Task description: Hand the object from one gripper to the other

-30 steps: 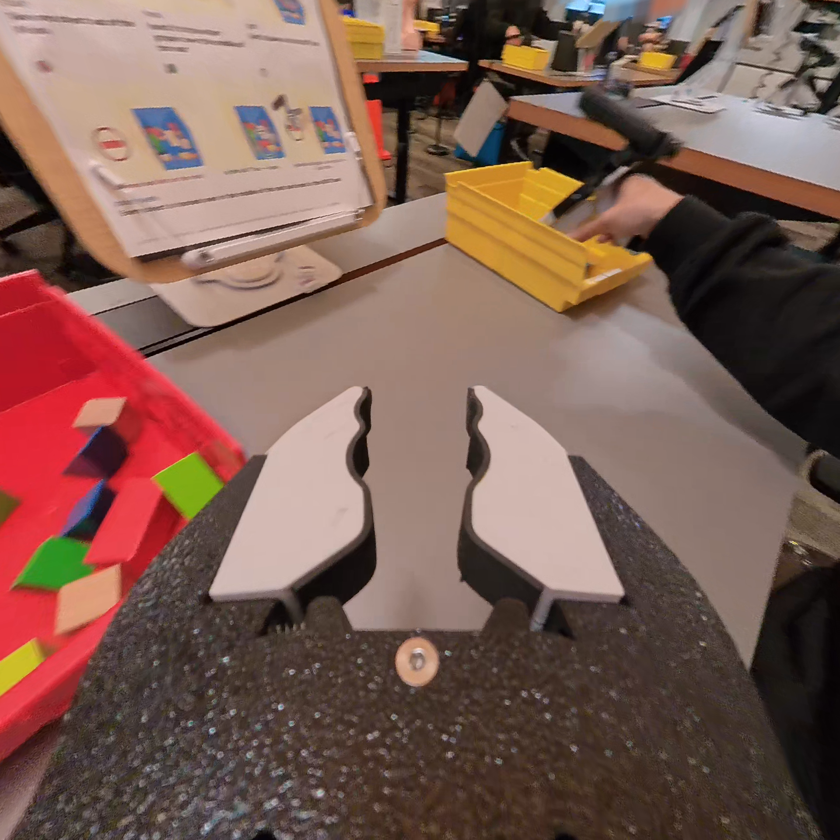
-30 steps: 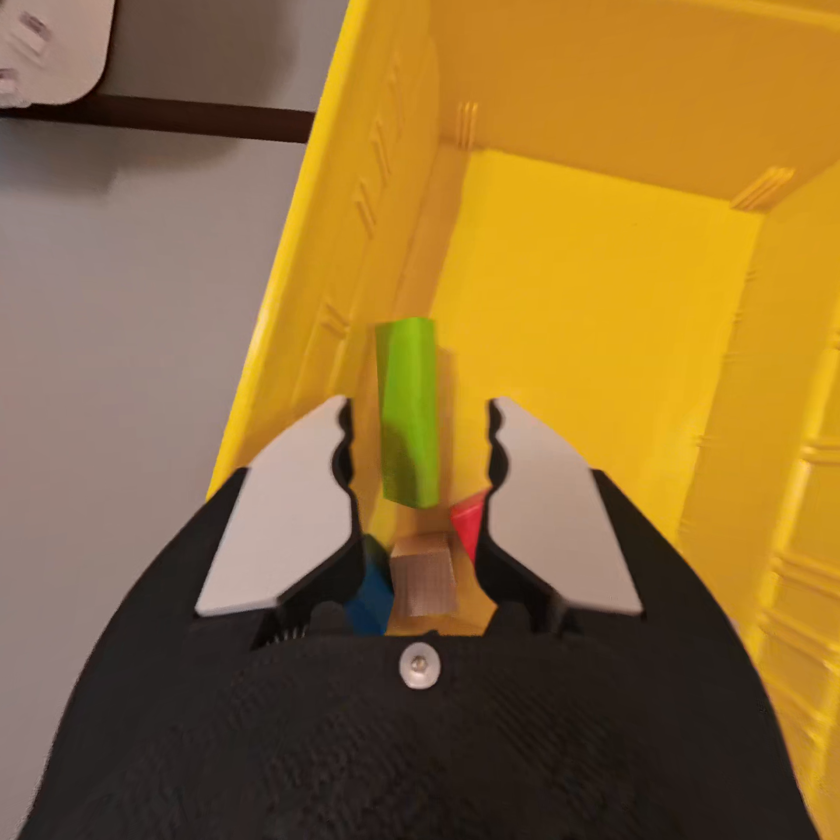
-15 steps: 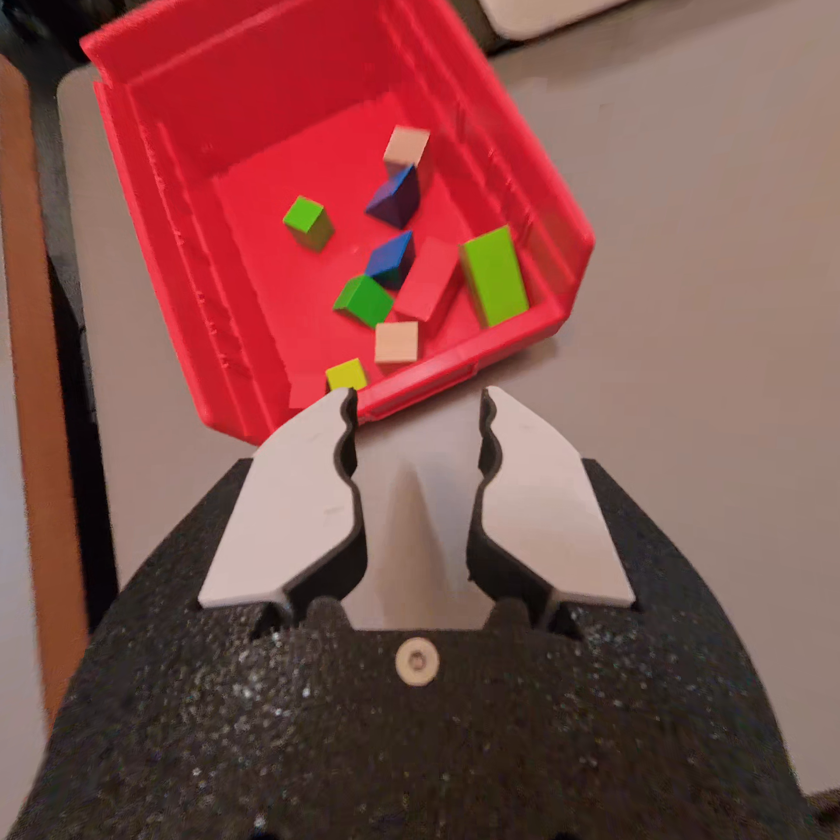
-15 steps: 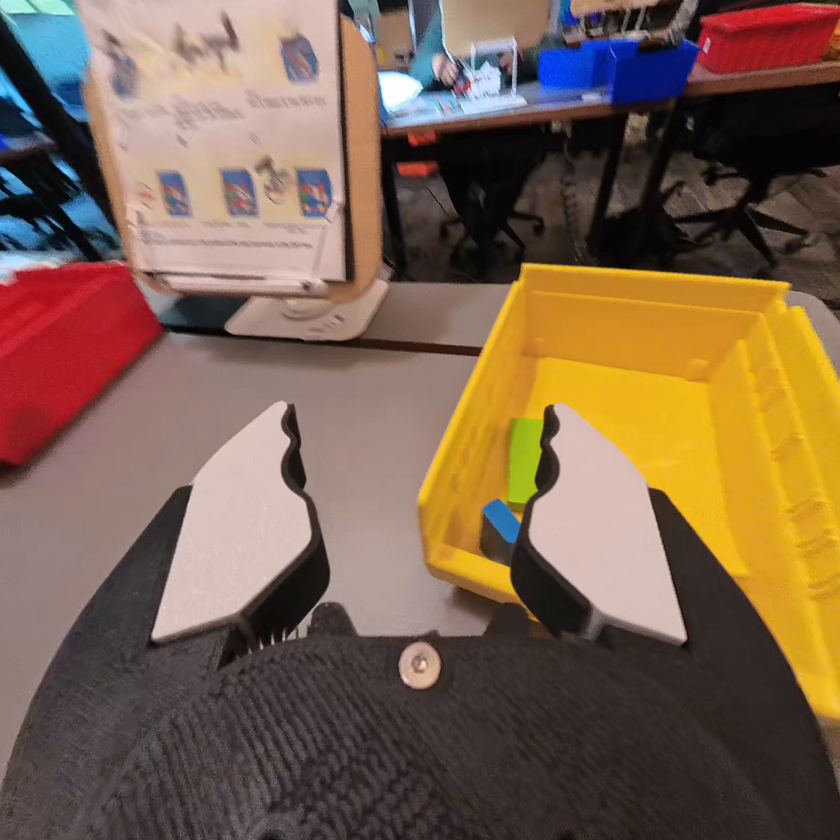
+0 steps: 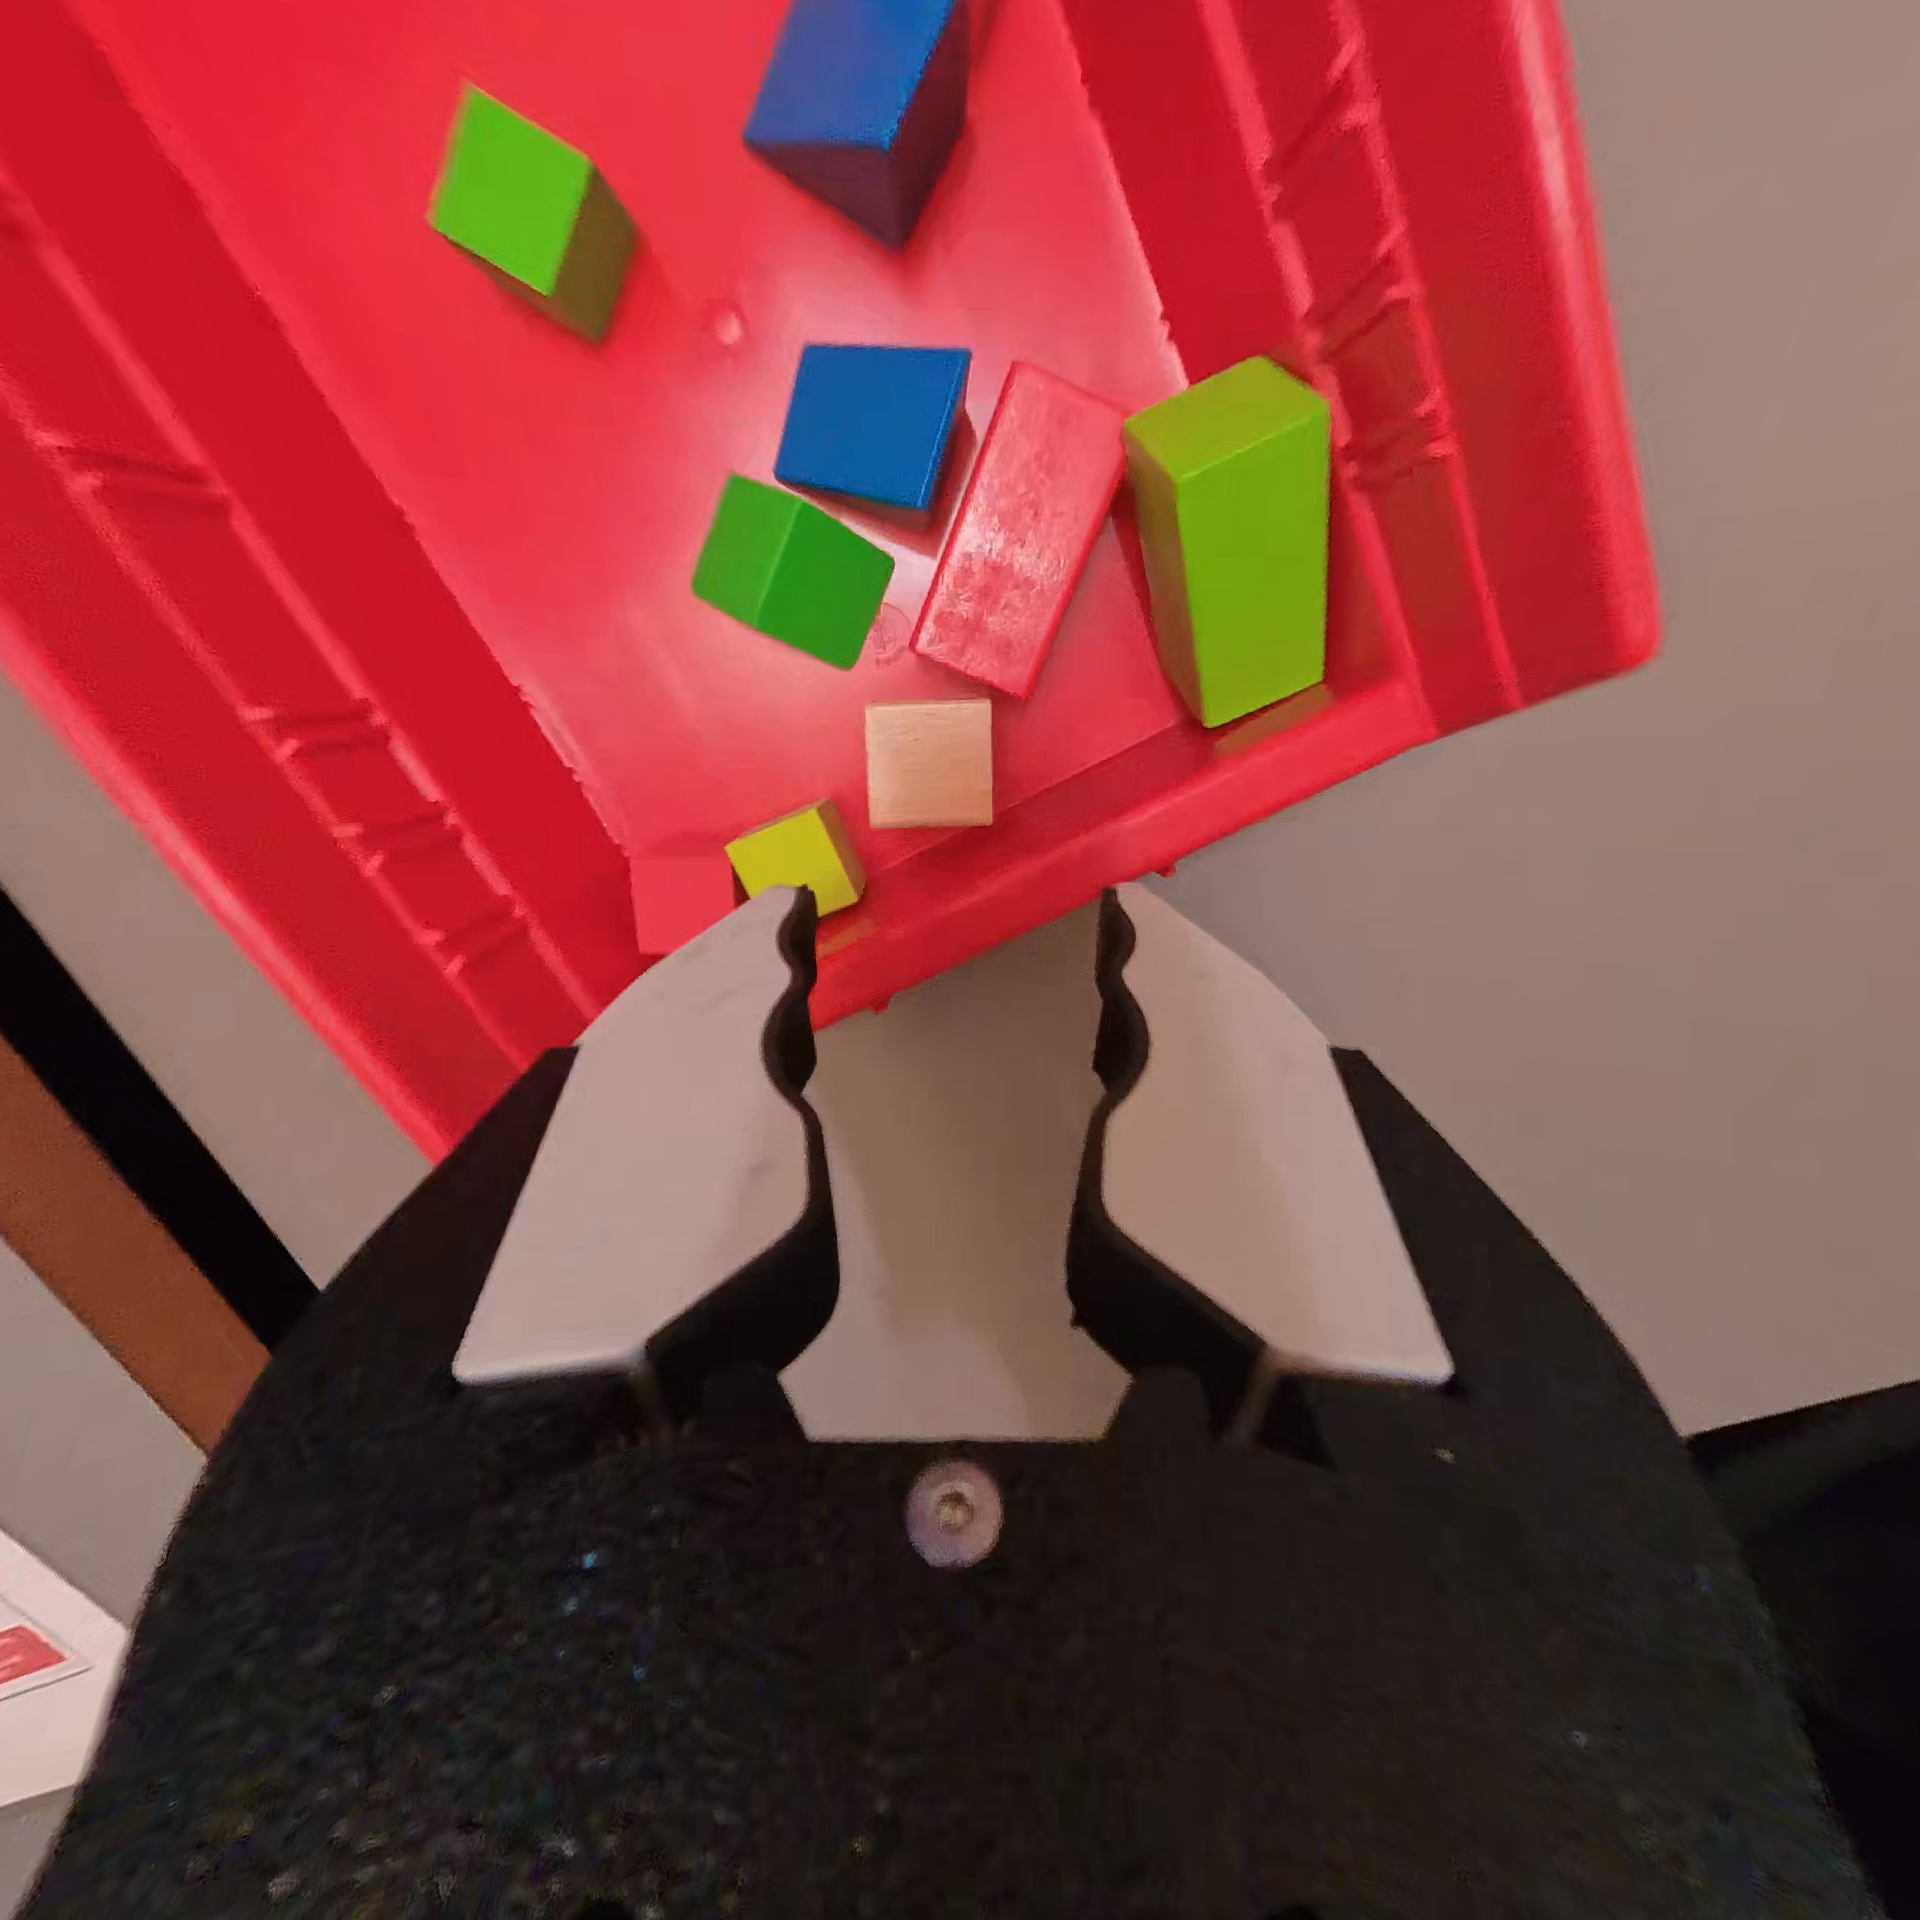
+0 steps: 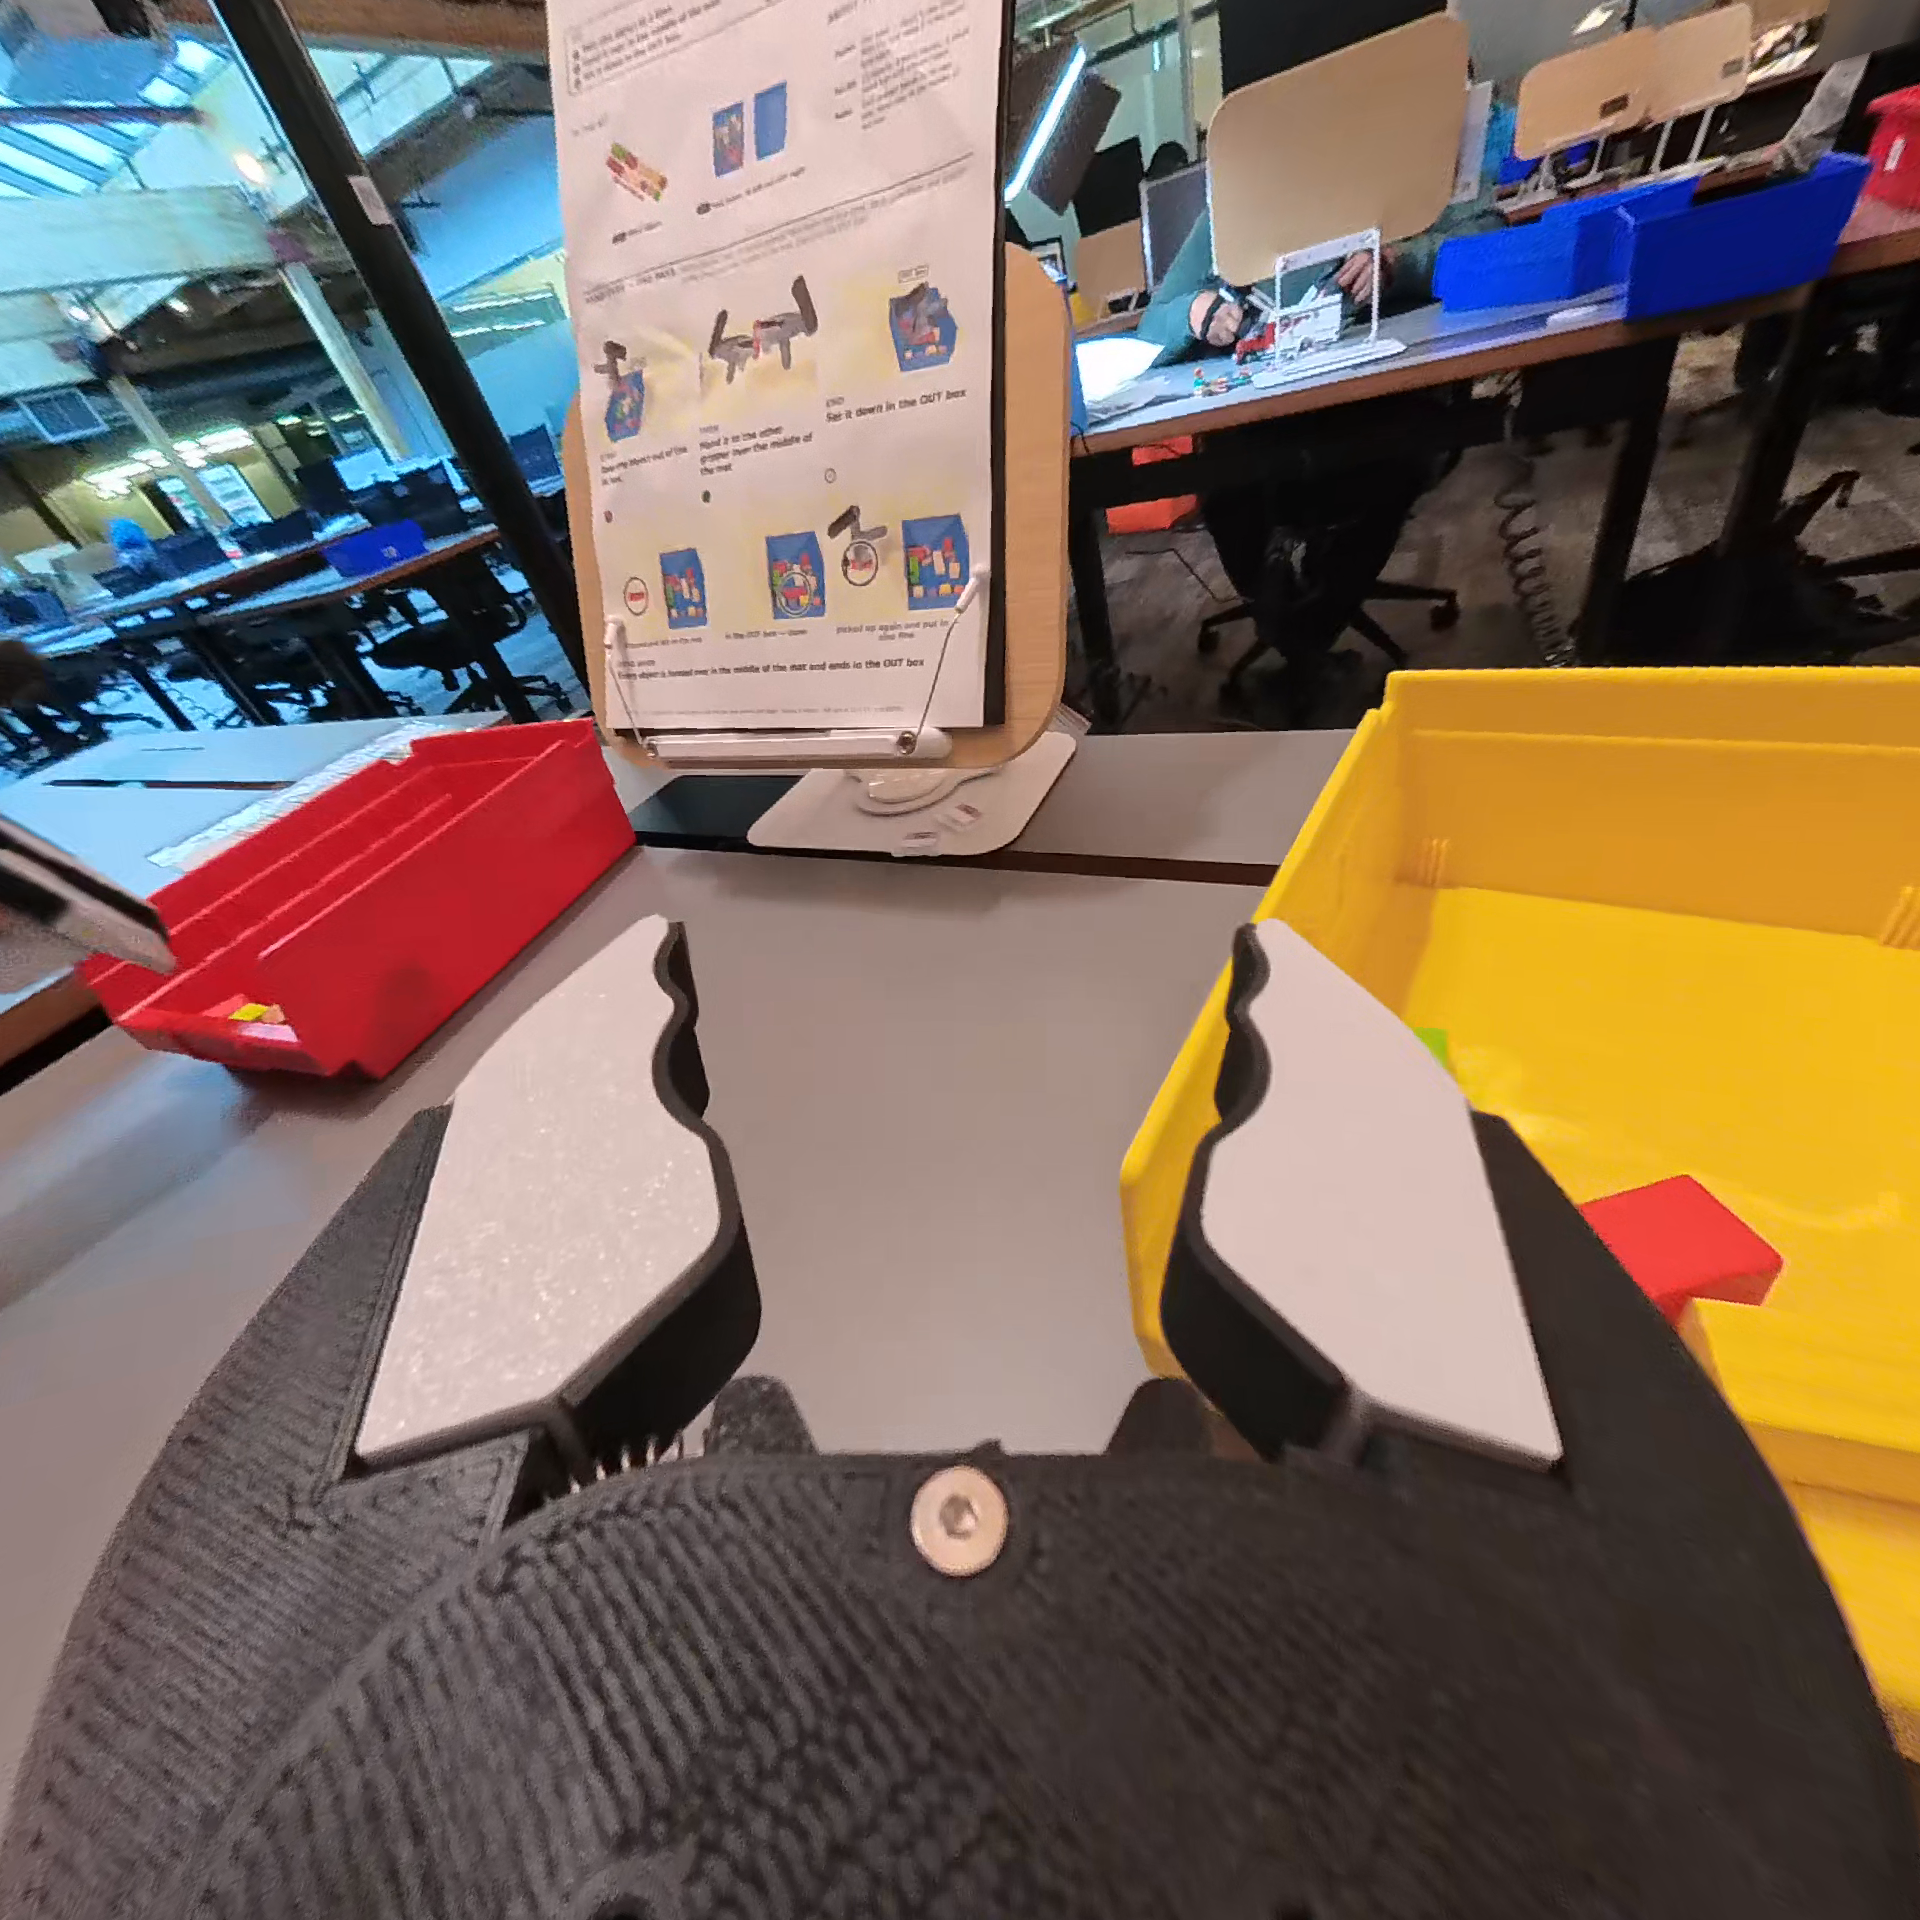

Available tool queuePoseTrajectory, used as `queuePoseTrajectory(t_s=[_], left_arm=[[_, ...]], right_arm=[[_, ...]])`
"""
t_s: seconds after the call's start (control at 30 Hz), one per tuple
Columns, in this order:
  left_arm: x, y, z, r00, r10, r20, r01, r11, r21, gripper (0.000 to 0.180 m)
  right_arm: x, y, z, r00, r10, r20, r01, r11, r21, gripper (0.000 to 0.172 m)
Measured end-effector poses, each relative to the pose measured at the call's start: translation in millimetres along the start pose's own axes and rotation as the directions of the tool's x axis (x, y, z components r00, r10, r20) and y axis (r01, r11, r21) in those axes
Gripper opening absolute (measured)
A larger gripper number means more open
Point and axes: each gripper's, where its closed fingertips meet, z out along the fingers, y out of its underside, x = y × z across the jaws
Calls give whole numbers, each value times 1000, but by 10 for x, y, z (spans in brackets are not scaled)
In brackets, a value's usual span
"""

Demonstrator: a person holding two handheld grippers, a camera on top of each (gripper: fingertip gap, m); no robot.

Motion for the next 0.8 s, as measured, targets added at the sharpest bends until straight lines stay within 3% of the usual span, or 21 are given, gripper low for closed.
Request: queuePoseTrajectory(t_s=[0.03,0.3,0.53,0.67,0.8], left_arm=[[-6,-2,86,1000,8,-4,-8,999,-42,50],[-7,-2,541,999,38,3,-36,974,-224,47],[-16,83,722,995,-96,-23,84,946,-312,32],[-29,23,558,997,-77,10,77,965,-252,32],[170,-249,59,999,-43,-16,43,999,22,32]], right_arm=[[-17,9,3,1000,7,8,-7,1000,-4,98],[-79,-10,8,999,11,35,-11,1000,-3,98],[-140,-28,28,999,-13,47,13,1000,-7,98],[-215,-14,47,997,9,79,-8,1000,-10,98],[-351,-35,77,992,7,122,-8,1000,3,97]])
